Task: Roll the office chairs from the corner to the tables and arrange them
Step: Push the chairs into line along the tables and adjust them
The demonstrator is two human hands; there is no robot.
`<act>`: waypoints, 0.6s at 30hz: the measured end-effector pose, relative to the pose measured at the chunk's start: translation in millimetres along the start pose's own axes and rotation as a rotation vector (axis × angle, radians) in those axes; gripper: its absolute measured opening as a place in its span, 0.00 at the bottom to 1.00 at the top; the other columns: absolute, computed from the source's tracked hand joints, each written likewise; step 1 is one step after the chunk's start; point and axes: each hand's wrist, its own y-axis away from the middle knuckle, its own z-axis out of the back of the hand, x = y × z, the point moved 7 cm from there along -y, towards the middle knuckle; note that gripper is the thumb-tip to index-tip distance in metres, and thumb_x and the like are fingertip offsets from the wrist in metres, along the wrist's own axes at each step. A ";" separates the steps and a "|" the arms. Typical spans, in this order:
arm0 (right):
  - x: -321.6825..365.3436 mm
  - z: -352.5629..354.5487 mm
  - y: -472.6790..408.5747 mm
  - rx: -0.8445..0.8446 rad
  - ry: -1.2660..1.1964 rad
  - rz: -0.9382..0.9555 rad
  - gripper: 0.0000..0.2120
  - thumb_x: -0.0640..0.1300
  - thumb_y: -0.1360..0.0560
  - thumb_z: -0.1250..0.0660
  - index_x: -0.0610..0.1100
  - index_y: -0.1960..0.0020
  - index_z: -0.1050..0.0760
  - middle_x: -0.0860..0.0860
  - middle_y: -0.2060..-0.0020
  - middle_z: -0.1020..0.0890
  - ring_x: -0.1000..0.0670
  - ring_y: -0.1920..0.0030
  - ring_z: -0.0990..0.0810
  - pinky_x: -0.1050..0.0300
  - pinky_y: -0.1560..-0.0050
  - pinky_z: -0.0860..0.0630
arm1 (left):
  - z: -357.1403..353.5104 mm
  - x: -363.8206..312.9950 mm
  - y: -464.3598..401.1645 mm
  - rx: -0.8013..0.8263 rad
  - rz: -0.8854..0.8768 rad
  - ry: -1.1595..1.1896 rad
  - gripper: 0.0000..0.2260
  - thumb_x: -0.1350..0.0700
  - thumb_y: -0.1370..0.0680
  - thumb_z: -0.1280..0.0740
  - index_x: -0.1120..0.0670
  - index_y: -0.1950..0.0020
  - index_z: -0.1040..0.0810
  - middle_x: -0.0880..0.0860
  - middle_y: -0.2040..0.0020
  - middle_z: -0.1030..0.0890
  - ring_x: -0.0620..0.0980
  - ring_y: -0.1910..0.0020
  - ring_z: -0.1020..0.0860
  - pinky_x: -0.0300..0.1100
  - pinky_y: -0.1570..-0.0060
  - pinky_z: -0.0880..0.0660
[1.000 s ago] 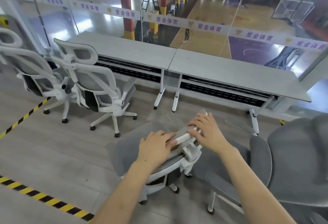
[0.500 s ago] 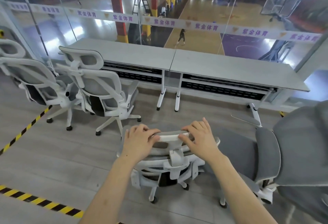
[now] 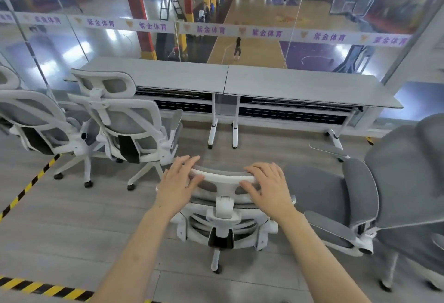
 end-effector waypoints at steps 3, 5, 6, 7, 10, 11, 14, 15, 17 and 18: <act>-33.5 7.8 20.4 0.033 -0.136 -0.294 0.33 0.68 0.20 0.38 0.53 0.20 0.36 0.53 0.25 0.32 0.49 0.24 0.36 0.46 0.23 0.37 | -10.9 36.2 9.7 -0.010 0.169 0.076 0.36 0.33 0.21 0.39 0.43 0.17 0.47 0.50 0.19 0.39 0.55 0.21 0.38 0.63 0.24 0.38; -54.2 2.2 35.0 0.096 -0.114 -0.411 0.41 0.72 0.23 0.39 0.53 0.17 0.44 0.51 0.23 0.35 0.48 0.22 0.39 0.45 0.22 0.40 | -32.1 63.2 14.2 0.131 0.305 -0.048 0.43 0.28 0.23 0.41 0.44 0.15 0.56 0.52 0.16 0.46 0.60 0.17 0.49 0.66 0.22 0.47; -63.6 -4.2 41.3 0.131 -0.065 -0.447 0.45 0.76 0.25 0.43 0.52 0.17 0.46 0.49 0.21 0.36 0.47 0.21 0.40 0.43 0.21 0.41 | -42.5 74.3 15.8 0.209 0.357 -0.105 0.46 0.26 0.24 0.42 0.43 0.16 0.61 0.52 0.15 0.51 0.61 0.17 0.55 0.67 0.22 0.52; -73.1 -14.4 47.5 0.183 -0.036 -0.495 0.49 0.80 0.28 0.48 0.52 0.17 0.47 0.47 0.20 0.37 0.45 0.20 0.42 0.41 0.21 0.43 | -50.7 82.5 15.9 0.263 0.394 -0.138 0.48 0.23 0.26 0.44 0.42 0.16 0.63 0.53 0.15 0.55 0.62 0.17 0.59 0.67 0.22 0.56; -91.3 -47.9 63.4 0.336 -0.026 -0.632 0.55 0.86 0.34 0.52 0.54 0.16 0.52 0.45 0.18 0.40 0.44 0.18 0.46 0.38 0.20 0.47 | -63.9 90.3 11.4 0.335 0.449 -0.172 0.55 0.16 0.33 0.48 0.42 0.18 0.68 0.55 0.15 0.59 0.62 0.18 0.63 0.68 0.23 0.60; -93.9 -55.0 64.5 0.345 -0.001 -0.648 0.56 0.87 0.35 0.53 0.55 0.16 0.52 0.45 0.19 0.39 0.43 0.19 0.43 0.38 0.21 0.47 | -66.0 90.2 10.1 0.342 0.458 -0.193 0.57 0.15 0.34 0.48 0.43 0.18 0.69 0.56 0.15 0.59 0.63 0.18 0.64 0.69 0.23 0.60; -95.6 -60.9 58.2 0.284 0.063 -0.666 0.59 0.89 0.37 0.53 0.55 0.17 0.49 0.47 0.20 0.35 0.43 0.21 0.39 0.39 0.22 0.46 | -68.6 92.6 6.4 0.351 0.476 -0.244 0.57 0.14 0.35 0.50 0.43 0.18 0.70 0.54 0.15 0.59 0.63 0.18 0.65 0.70 0.24 0.62; -96.0 -61.7 55.6 0.268 0.064 -0.666 0.59 0.89 0.38 0.53 0.55 0.17 0.47 0.47 0.20 0.35 0.42 0.21 0.39 0.39 0.22 0.46 | -69.5 94.8 4.7 0.343 0.476 -0.230 0.57 0.14 0.35 0.49 0.42 0.18 0.69 0.54 0.15 0.57 0.63 0.18 0.65 0.71 0.24 0.62; -97.8 -64.1 51.9 0.254 0.045 -0.676 0.59 0.88 0.38 0.52 0.54 0.17 0.45 0.47 0.20 0.36 0.42 0.21 0.40 0.39 0.21 0.49 | -71.5 99.6 -2.4 0.314 0.463 -0.169 0.58 0.14 0.36 0.47 0.42 0.17 0.66 0.54 0.15 0.52 0.63 0.18 0.63 0.70 0.23 0.60; -99.1 -65.1 49.8 0.256 0.034 -0.683 0.59 0.88 0.38 0.51 0.53 0.17 0.45 0.47 0.19 0.37 0.42 0.20 0.41 0.40 0.20 0.51 | -72.8 101.7 -7.2 0.306 0.456 -0.142 0.58 0.14 0.36 0.45 0.42 0.17 0.65 0.54 0.15 0.50 0.64 0.18 0.61 0.69 0.23 0.59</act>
